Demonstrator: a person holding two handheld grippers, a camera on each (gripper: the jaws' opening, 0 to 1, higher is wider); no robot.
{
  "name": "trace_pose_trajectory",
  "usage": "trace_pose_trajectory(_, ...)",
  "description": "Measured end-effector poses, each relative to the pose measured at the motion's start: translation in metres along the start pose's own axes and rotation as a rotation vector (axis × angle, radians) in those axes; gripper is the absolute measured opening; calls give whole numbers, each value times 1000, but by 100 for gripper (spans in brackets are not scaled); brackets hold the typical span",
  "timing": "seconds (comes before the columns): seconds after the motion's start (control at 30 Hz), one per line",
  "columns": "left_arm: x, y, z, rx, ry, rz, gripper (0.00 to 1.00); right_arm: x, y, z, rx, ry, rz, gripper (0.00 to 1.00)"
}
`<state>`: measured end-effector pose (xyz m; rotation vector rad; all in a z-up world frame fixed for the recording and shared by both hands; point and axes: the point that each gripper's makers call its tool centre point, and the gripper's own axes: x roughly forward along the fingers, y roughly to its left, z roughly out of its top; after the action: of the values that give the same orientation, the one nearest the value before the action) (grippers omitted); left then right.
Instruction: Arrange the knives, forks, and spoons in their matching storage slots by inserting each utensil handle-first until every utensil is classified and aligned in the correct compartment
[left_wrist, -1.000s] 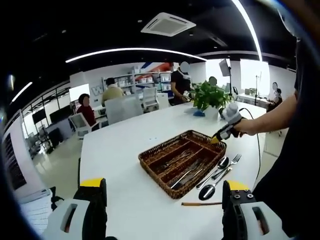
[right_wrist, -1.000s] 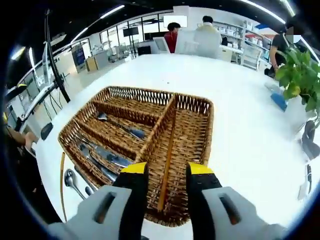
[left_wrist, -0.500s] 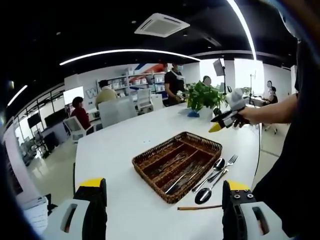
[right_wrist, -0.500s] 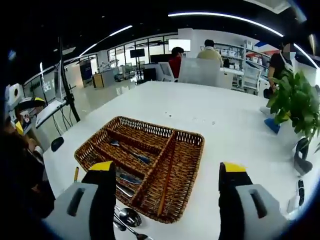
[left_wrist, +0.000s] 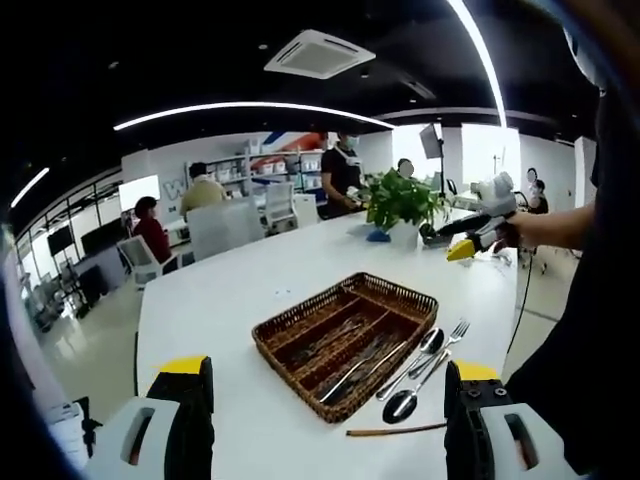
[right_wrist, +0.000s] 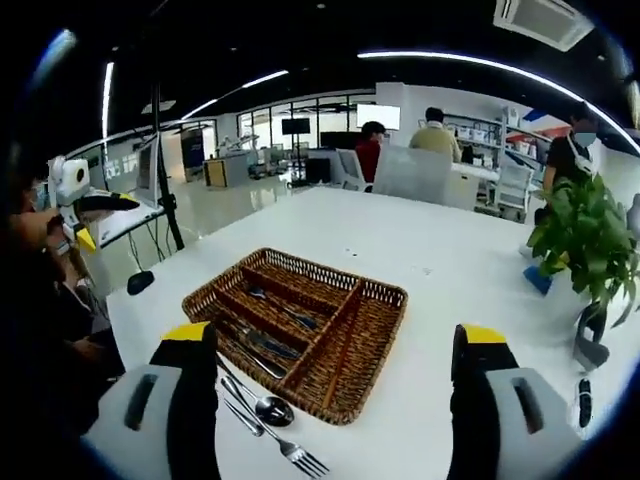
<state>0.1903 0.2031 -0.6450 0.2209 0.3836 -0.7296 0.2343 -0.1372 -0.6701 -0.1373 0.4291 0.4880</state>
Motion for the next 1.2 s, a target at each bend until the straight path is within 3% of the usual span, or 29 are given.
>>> trace_pose_trajectory(0.27, 1, -8, 0, 1, 5, -6, 100, -32, 8, 14, -56, -26, 21, 99)
trace_pose_trajectory(0.47, 1, -9, 8, 29, 11, -10, 100, -37, 2, 20, -78, -51, 16, 99)
trace_pose_trajectory(0.73, 7, -16, 20, 41, 5, -25, 100, -45, -12, 14, -62, -44, -1, 99)
trace_pose_trajectory(1.2, 44, -65, 49, 124, 39, -120, 100, -63, -36, 5, -21, -82, -5, 99)
